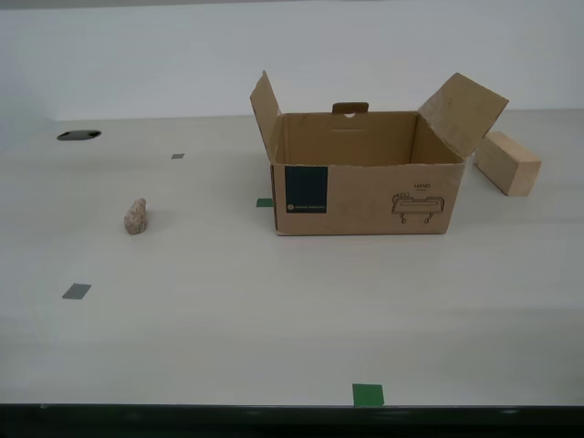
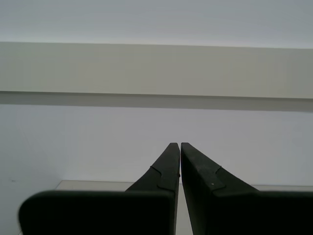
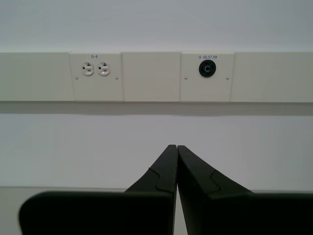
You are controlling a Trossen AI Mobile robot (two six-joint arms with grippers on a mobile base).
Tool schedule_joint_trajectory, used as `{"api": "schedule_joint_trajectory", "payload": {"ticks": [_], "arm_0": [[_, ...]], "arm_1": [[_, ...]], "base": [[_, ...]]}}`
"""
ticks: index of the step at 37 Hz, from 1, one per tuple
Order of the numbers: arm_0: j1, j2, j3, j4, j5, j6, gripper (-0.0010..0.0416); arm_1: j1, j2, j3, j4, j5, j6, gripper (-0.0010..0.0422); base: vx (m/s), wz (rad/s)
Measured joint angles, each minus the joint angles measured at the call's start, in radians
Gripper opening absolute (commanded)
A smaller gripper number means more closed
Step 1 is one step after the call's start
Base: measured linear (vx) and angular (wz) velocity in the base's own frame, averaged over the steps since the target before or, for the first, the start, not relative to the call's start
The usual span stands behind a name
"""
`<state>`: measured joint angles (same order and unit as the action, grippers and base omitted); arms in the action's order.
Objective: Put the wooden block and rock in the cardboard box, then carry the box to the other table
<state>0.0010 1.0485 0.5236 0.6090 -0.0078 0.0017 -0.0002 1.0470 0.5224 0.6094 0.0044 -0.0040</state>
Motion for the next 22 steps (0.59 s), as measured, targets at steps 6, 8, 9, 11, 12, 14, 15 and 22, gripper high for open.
{"api": "schedule_joint_trajectory", "payload": {"ticks": [6,8,9,11,12,14,15,22], "arm_0": [[0.0,0.0,0.0,0.0,0.0,0.0,0.0],[0.0,0.0,0.0,0.0,0.0,0.0,0.0],[0.0,0.0,0.0,0.0,0.0,0.0,0.0],[0.0,0.0,0.0,0.0,0.0,0.0,0.0],[0.0,0.0,0.0,0.0,0.0,0.0,0.0],[0.0,0.0,0.0,0.0,0.0,0.0,0.0],[0.0,0.0,0.0,0.0,0.0,0.0,0.0],[0.0,0.0,0.0,0.0,0.0,0.0,0.0]], "arm_1": [[0.0,0.0,0.0,0.0,0.0,0.0,0.0],[0.0,0.0,0.0,0.0,0.0,0.0,0.0],[0.0,0.0,0.0,0.0,0.0,0.0,0.0],[0.0,0.0,0.0,0.0,0.0,0.0,0.0],[0.0,0.0,0.0,0.0,0.0,0.0,0.0],[0.0,0.0,0.0,0.0,0.0,0.0,0.0],[0.0,0.0,0.0,0.0,0.0,0.0,0.0],[0.0,0.0,0.0,0.0,0.0,0.0,0.0]], "base": [[0.0,0.0],[0.0,0.0],[0.0,0.0],[0.0,0.0],[0.0,0.0],[0.0,0.0],[0.0,0.0],[0.0,0.0]]}}
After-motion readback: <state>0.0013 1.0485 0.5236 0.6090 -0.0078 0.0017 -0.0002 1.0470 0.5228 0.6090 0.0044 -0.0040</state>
